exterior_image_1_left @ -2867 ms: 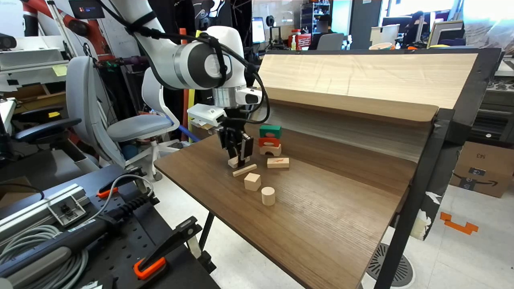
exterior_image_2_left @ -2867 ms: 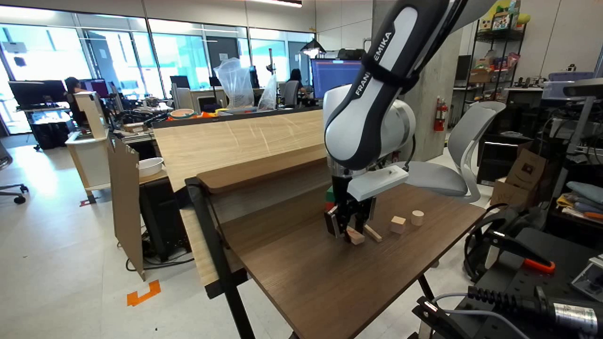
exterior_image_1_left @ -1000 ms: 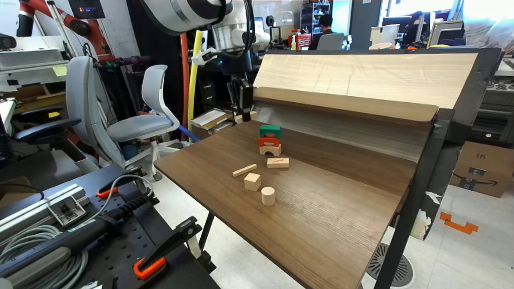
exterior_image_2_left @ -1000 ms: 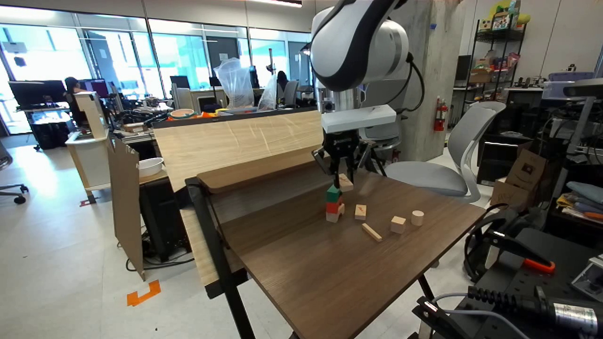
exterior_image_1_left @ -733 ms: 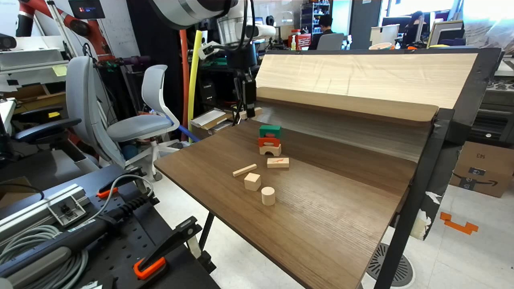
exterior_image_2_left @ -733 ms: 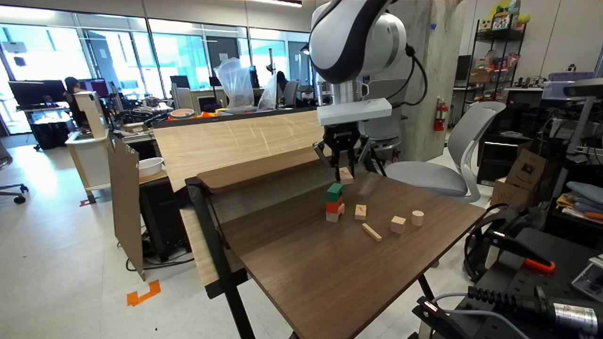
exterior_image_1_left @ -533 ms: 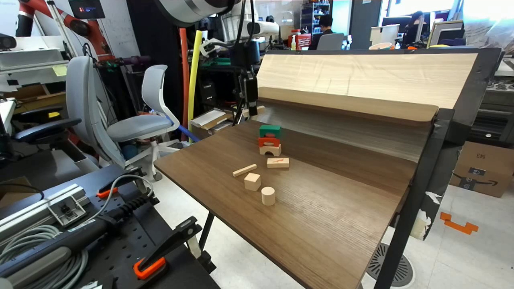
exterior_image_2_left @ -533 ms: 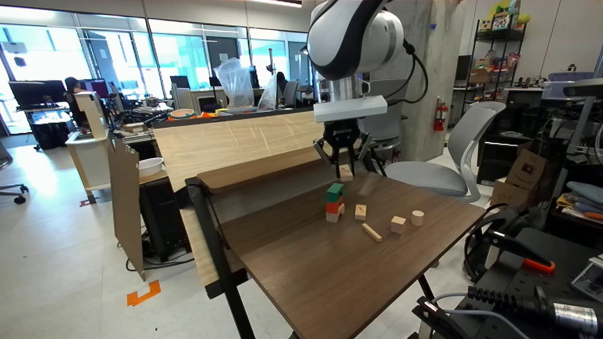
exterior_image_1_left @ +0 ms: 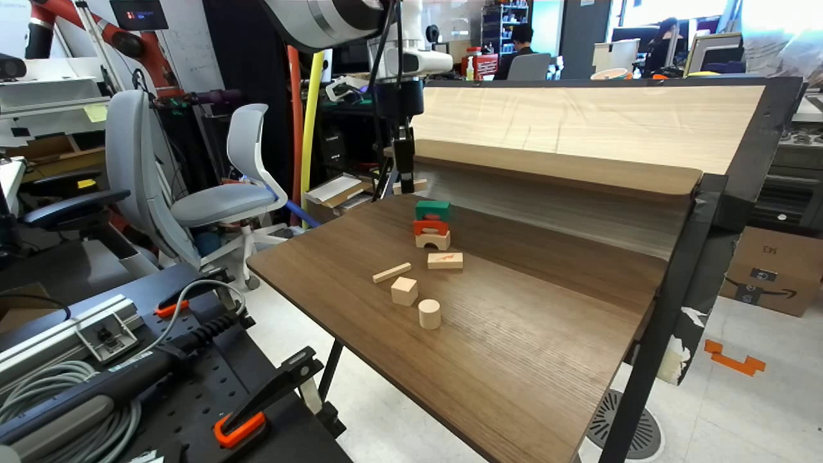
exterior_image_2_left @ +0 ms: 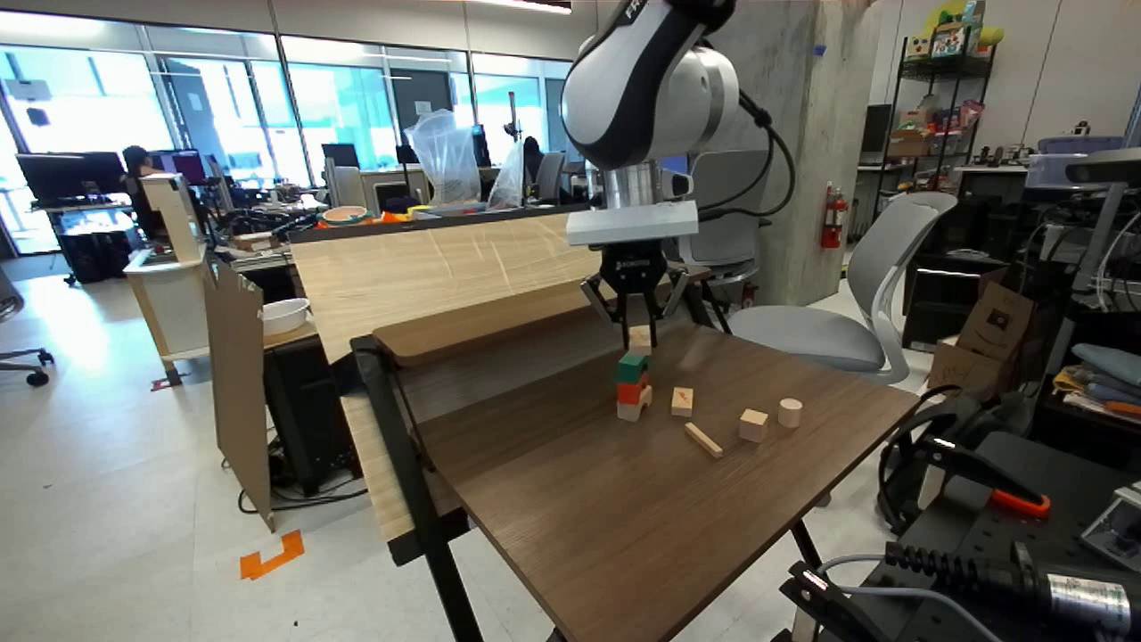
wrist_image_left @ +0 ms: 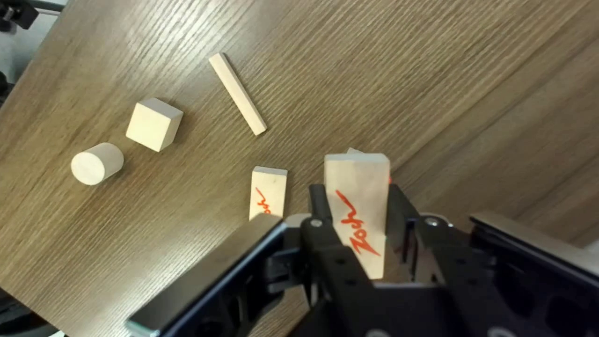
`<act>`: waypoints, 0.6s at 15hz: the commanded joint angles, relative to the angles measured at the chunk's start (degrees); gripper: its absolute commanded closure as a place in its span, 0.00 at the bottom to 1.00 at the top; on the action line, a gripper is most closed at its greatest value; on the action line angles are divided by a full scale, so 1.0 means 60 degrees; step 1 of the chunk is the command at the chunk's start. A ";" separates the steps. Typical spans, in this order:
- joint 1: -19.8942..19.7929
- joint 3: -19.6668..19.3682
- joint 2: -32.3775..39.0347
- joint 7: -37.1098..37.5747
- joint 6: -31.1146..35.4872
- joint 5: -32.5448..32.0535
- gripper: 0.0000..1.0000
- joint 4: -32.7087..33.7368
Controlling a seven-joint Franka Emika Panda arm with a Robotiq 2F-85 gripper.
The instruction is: Put the rectangular block on the far left on top of the stack of blocks
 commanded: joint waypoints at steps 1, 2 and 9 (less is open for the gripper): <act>-0.0193 0.0130 0.0543 0.0329 -0.0451 0.0523 0.92 0.0892; -0.0218 0.0132 0.0615 0.0376 -0.0437 0.0598 0.92 0.0992; -0.0337 0.0109 0.0963 0.0751 -0.0525 0.0862 0.92 0.1645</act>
